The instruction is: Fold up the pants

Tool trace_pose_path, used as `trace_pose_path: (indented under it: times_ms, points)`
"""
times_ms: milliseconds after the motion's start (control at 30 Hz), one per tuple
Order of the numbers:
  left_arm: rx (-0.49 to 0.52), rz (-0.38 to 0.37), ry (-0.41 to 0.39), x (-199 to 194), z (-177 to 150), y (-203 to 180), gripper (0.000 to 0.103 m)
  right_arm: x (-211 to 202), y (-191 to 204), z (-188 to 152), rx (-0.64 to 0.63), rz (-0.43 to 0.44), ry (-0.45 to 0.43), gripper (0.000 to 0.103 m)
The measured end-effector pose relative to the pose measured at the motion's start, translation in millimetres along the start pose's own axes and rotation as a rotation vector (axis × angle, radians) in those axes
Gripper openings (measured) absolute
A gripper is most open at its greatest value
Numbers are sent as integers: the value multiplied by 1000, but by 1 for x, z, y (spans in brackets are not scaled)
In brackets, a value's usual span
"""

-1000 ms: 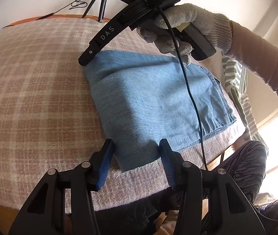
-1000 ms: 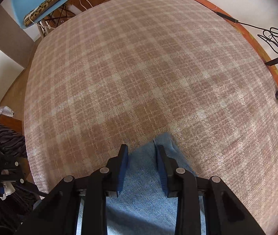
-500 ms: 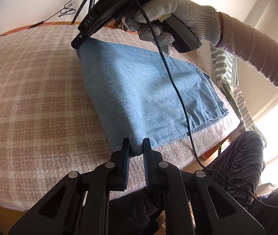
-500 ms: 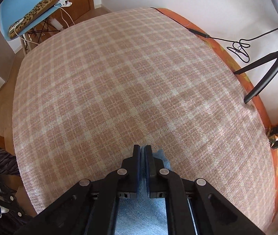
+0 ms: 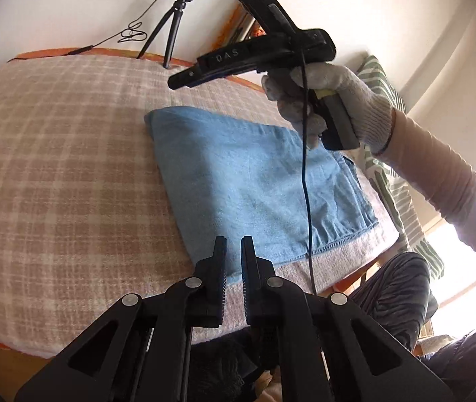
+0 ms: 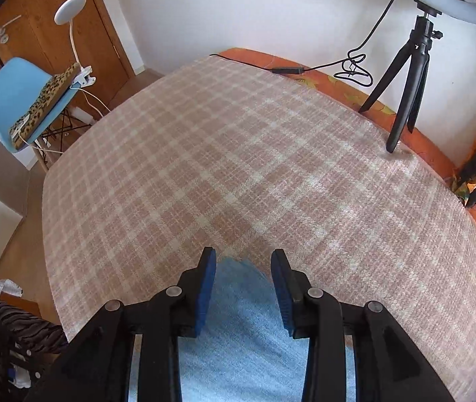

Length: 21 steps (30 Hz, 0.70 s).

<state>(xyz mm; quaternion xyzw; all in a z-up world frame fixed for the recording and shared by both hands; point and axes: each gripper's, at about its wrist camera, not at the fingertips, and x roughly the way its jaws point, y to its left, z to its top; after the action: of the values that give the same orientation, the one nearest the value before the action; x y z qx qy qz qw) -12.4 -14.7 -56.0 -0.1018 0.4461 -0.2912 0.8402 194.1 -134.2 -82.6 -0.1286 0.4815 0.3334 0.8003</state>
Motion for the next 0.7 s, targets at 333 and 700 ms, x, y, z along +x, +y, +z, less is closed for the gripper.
trace_pose_path:
  times_ms: [333, 700]
  points:
    - [-165, -4, 78, 61, 17, 26, 7, 7, -9, -40, 117, 43, 19, 32]
    - [-223, 57, 49, 51, 4, 28, 48, 38, 20, -26, 93, 79, 158, 44]
